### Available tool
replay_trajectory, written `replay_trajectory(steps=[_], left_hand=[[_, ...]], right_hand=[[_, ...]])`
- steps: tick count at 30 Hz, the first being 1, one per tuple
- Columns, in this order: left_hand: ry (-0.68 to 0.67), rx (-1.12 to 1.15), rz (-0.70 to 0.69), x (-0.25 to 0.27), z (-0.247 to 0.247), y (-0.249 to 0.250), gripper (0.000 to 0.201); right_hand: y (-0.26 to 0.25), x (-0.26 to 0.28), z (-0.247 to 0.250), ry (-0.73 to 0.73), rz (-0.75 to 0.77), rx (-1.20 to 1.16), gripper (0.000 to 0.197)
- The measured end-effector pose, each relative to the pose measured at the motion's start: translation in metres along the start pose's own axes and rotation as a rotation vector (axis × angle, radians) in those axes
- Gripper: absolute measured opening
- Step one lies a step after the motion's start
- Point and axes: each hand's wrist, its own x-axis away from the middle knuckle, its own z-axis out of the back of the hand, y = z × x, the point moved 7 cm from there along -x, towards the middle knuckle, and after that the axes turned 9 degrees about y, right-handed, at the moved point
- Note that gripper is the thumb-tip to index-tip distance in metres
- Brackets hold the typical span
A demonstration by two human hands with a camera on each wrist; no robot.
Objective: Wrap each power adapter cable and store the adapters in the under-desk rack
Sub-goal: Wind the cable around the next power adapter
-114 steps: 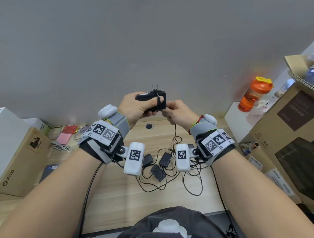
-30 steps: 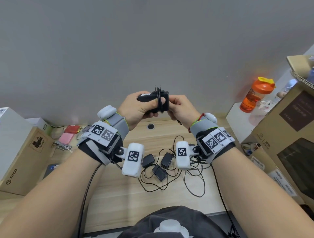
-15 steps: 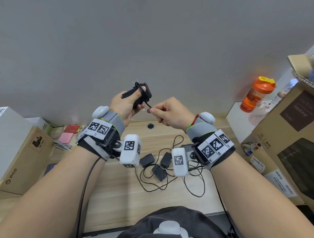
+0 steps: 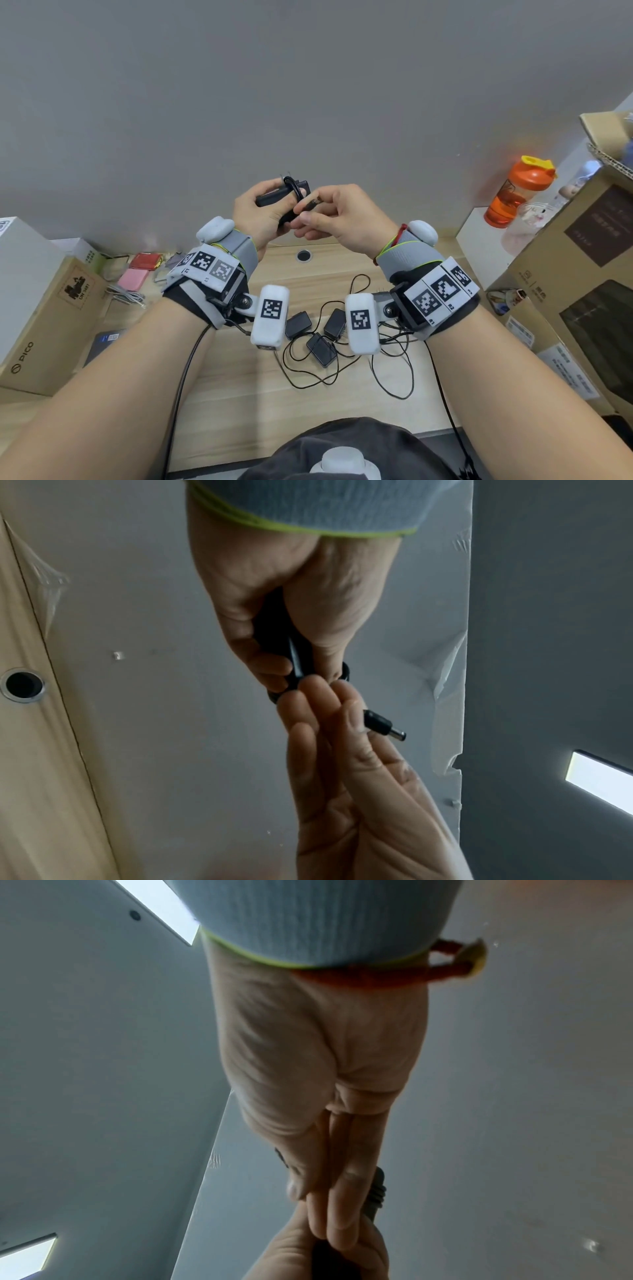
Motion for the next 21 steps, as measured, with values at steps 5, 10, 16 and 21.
replay_trajectory(steps=[5,10,16,21], left_hand=[[-0.041,-0.018,0.013,0.003,-0.006,0.002,0.034],[-0.055,-0.004,0.027,0.005,-0.006,0.006,0.030],[-0.068,0.007,0.059,0.010,-0.012,0.005,0.029],[-0.094,-0.031,0.039,0.015,-0.018,0.010,0.026]], right_hand=[[0.002,-0.006,0.006,0.073,0.067,0.070,0.013],[0.001,-0.008,0.009,0.143,0.097,0.091,0.017],[0.000,-0.008,0.018,0.249,0.040,0.037,0.031],[0.007,-0.007,0.019,0.237,-0.054,0.089,0.046]])
